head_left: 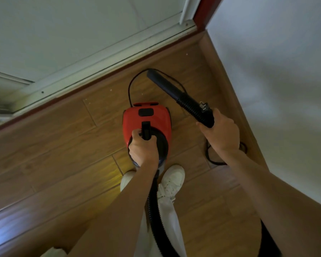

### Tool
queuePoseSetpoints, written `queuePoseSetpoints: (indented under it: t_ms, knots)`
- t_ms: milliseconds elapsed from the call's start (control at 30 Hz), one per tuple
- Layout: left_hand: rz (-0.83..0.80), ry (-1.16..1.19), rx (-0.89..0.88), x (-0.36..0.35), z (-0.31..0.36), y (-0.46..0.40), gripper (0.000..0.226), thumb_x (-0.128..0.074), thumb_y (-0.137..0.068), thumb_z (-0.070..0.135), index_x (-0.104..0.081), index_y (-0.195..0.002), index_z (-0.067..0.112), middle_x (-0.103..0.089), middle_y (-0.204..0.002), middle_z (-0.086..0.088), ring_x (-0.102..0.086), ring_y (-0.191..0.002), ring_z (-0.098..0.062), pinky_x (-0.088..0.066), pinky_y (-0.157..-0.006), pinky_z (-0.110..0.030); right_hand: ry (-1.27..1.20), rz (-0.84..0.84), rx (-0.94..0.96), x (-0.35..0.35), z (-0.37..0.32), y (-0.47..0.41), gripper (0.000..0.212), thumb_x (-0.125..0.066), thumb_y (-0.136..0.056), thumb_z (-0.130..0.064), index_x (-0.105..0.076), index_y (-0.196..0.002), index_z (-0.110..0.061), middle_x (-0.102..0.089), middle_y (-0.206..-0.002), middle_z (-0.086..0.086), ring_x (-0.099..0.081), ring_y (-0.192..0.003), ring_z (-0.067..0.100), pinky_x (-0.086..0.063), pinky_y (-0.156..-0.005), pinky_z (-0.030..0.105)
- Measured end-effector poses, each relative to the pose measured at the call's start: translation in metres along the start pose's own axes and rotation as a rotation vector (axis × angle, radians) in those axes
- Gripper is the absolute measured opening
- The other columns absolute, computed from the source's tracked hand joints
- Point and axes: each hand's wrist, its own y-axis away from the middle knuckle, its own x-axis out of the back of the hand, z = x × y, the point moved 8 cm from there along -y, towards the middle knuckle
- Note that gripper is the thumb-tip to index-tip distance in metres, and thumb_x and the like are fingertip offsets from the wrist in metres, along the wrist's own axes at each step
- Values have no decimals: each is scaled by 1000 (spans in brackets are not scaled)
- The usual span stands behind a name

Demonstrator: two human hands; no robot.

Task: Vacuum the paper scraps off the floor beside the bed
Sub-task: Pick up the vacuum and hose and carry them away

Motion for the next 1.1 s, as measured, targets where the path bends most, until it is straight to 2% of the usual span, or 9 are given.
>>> queuePoseSetpoints:
  t_ms: [167,267,400,533,667,800,867,967,1100]
  knots:
    - [58,59,37,-7,-8,4,34,-69,-77,16,-58,-110,16,-57,-79,0,-61,-82,-28,-53,-75,-39,6,-37,6,-14,17,-7,38,-67,-85,-43,-59,-105,-12,-68,-91,6,-64,-75,21,-54,-59,38]
    - [103,103,85,-3,-10,0,34,-69,-77,17,-58,-109,17,-52,-72,7,-56,-77,-22,-52,-76,-38,-24,-60,21,-16,22,-12,37,-68,-84,-42,-60,-102,-11,-67,-87,5,-63,-73,20,-52,-57,35]
    - [113,143,106,2,-13,-3,33,-69,-78,15,-57,-109,16,-55,-78,3,-59,-81,-24,-52,-77,-36,-4,-60,65,-16,18,-21,37,-69,-84,-42,-60,-102,-11,-67,-88,5,-63,-73,18,-50,-56,31]
    - [39,113,72,1,-19,-10,37,-70,-80,17,-54,-113,14,-64,-90,-6,-62,-88,-29,-53,-81,-45,-46,-48,57,-20,11,-29,35,-69,-84,-41,-59,-101,-12,-66,-87,2,-59,-72,13,-43,-55,27]
    - [-71,-101,-140,1,-9,-9,43,-64,-87,22,-45,-124,11,-61,-112,-12,-62,-95,-33,-51,-72,-42,-92,-37,44,-33,-1,-39,37,-70,-82,-46,-59,-100,-15,-66,-89,0,-62,-76,13,-50,-59,31]
    - [-134,-480,-449,6,7,-9,70,-63,-88,30,-27,-145,13,-45,-135,-10,-58,-106,-30,-55,-64,-42,-27,-18,132,-59,-24,-43,35,-69,-81,-45,-61,-97,-15,-67,-86,0,-64,-72,15,-54,-60,34]
    - [-141,-575,-625,5,10,-7,73,-68,-84,28,-31,-145,10,-43,-140,-12,-51,-119,-31,-58,-69,-43,38,-32,194,-77,-36,-44,36,-68,-80,-45,-61,-98,-15,-67,-87,0,-65,-73,16,-54,-64,36]
    - [-141,-667,-852,0,8,-6,68,-68,-81,25,-41,-140,4,-43,-144,-17,-44,-130,-36,-54,-88,-48,96,-21,257,-104,-47,-49,35,-70,-79,-42,-60,-95,-13,-66,-84,3,-65,-73,20,-52,-65,35]
    - [-149,-721,-992,-12,1,-3,50,-48,-92,26,-47,-137,3,-42,-145,-18,-39,-136,-34,-43,-104,-49,108,75,277,-126,-55,-68,36,-70,-79,-42,-60,-93,-10,-65,-82,5,-64,-72,22,-47,-67,34]
